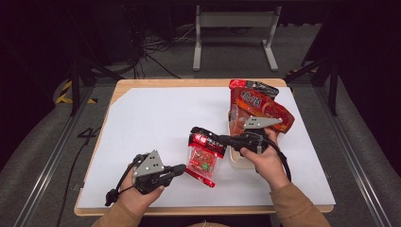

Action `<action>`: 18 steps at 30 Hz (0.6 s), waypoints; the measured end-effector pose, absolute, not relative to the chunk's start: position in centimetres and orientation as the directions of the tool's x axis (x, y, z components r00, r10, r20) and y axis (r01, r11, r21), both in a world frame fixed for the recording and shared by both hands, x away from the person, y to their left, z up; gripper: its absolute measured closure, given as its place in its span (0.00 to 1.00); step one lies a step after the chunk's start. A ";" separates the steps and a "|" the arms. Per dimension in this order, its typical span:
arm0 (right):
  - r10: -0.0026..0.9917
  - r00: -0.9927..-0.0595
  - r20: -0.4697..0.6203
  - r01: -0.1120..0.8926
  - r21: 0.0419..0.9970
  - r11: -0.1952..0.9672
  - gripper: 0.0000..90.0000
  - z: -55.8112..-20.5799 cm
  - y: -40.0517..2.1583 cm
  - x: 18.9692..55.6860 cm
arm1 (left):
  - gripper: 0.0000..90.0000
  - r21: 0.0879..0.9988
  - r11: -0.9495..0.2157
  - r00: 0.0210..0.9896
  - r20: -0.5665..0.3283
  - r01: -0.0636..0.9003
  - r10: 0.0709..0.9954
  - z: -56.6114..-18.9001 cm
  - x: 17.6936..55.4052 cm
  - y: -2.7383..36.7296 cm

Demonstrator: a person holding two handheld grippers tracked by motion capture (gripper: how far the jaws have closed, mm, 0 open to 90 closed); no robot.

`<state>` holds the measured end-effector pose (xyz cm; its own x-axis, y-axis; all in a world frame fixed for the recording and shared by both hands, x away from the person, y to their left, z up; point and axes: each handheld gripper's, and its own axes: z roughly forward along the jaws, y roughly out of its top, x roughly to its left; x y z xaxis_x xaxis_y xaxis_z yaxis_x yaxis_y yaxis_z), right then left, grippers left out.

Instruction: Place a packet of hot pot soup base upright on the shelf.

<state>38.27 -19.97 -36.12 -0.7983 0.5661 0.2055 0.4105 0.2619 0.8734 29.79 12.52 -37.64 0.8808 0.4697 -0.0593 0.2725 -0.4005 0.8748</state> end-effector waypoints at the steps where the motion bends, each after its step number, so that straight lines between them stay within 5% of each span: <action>1: 0.567 -0.799 0.200 0.404 0.878 0.258 1.00 -36.0 -20.0 38.2 | 1.00 0.875 -0.400 0.882 -0.059 0.271 0.468 -37.7 29.8 12.5; 18: 0.525 -0.843 0.116 0.278 0.930 0.241 1.00 -33.3 -20.4 36.2 | 0.99 0.837 -0.436 0.865 -0.084 0.330 0.494 -39.7 31.4 12.6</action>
